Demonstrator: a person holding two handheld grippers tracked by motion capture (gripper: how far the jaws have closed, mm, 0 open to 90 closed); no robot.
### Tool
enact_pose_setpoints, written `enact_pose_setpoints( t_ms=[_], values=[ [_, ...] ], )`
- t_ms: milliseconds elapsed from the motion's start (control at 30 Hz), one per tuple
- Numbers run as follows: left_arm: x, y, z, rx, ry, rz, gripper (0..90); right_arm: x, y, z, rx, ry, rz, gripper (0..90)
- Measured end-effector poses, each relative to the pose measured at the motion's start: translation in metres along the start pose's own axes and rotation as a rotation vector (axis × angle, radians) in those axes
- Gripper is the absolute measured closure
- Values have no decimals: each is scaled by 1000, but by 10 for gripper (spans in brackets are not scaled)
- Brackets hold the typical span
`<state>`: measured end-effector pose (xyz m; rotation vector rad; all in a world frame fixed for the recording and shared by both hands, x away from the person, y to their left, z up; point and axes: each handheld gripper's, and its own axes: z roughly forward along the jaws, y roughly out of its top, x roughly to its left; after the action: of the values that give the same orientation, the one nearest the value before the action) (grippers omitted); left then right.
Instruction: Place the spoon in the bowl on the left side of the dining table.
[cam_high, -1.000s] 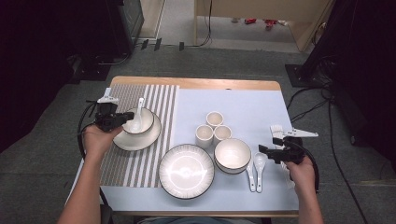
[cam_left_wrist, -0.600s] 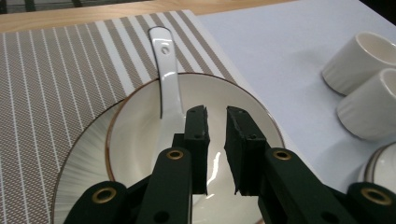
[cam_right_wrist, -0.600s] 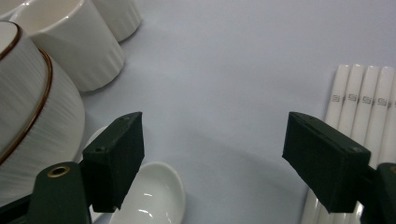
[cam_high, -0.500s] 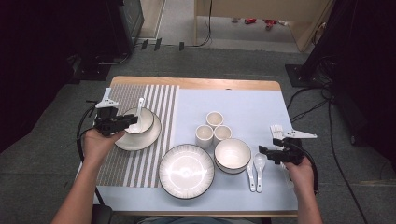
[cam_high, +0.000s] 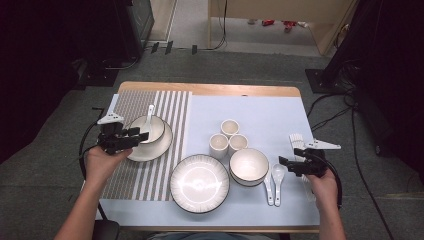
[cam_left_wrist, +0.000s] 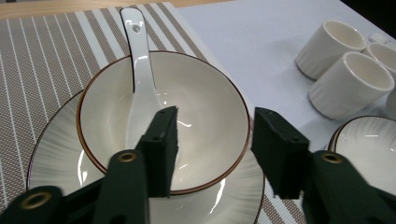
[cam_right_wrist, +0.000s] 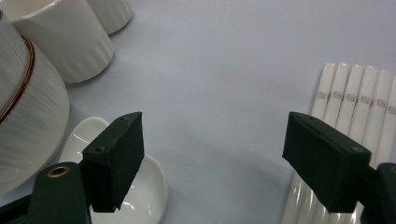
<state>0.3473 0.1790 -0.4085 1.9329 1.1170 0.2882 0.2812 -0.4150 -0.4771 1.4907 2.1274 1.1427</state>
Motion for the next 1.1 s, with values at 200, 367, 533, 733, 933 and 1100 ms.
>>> enact_pose_setpoints(
  t_ms=[200, 367, 533, 733, 933, 1100],
  values=[
    [-4, -3, -6, -5, -11, 4, 420, -2, 0, 1, -2, -17, -19, 202],
    [-10, -9, -9, -6, -6, 28, 395, -7, -1, 0, -6, -31, -1, 202],
    [-13, -17, -9, -6, -12, 38, 378, -10, -2, -2, -23, -48, -2, 201],
    [-17, -23, -13, -5, -1, 41, 360, -14, -3, -1, -21, -50, -3, 200],
    [-20, -32, -15, 1, 5, 66, 355, -19, -5, 2, -9, -69, 9, 200],
    [-23, -35, -16, 3, 8, 72, 355, -22, -6, 3, -14, -87, 22, 188]
  ],
)
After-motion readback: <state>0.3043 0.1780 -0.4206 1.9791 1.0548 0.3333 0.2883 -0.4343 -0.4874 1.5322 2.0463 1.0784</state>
